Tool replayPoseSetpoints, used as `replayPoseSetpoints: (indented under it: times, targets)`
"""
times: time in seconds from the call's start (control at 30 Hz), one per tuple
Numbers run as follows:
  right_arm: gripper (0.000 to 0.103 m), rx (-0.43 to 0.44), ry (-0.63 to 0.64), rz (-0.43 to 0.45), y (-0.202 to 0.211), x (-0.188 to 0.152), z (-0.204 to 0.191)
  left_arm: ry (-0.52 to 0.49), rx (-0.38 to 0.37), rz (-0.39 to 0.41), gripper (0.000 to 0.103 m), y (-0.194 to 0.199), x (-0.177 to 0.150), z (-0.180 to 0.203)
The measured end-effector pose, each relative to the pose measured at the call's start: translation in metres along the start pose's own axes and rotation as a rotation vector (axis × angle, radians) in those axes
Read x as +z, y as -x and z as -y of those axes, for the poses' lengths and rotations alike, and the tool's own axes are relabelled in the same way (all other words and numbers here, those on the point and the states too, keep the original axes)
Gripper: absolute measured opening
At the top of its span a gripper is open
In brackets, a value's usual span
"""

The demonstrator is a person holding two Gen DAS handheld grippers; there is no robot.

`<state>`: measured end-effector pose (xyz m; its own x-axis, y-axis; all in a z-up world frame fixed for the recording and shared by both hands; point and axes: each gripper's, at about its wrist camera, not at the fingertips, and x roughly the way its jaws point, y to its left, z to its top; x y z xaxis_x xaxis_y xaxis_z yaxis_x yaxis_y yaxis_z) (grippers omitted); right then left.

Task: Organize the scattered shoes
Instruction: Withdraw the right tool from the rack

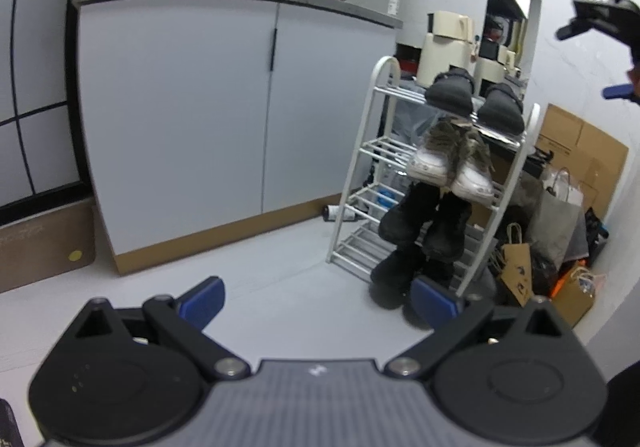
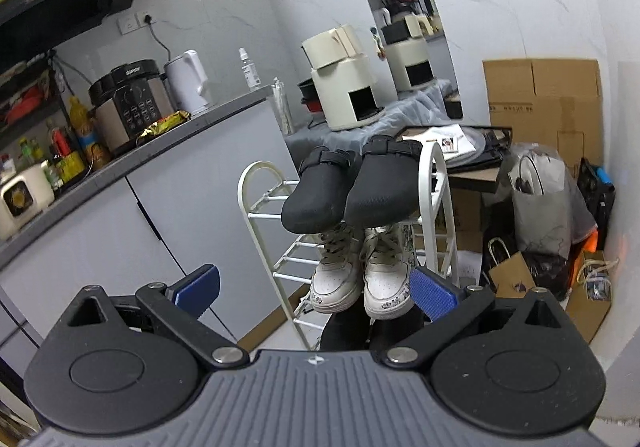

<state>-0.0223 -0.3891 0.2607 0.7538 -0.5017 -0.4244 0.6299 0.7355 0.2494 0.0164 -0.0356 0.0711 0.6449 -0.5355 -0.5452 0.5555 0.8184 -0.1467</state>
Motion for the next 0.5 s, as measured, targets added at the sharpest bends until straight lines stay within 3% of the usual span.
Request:
replayPoseSetpoints:
  times: [0.2,0.4,0.5]
  targets:
    - [0.103,0.022,0.033,0.023,-0.020,-0.038,-0.001,0.049,0.007,-0.010,0.101,-0.008,-0.001,0.006]
    - [0.103,0.030,0.053,0.015,-0.040,-0.090,-0.002,0.016,0.047,-0.005,0.101,-0.019,-0.004,0.015]
    - [0.103,0.016,0.054,0.025,-0.047,-0.109,-0.002,0.062,0.046,0.012,0.101,-0.019,-0.002,0.011]
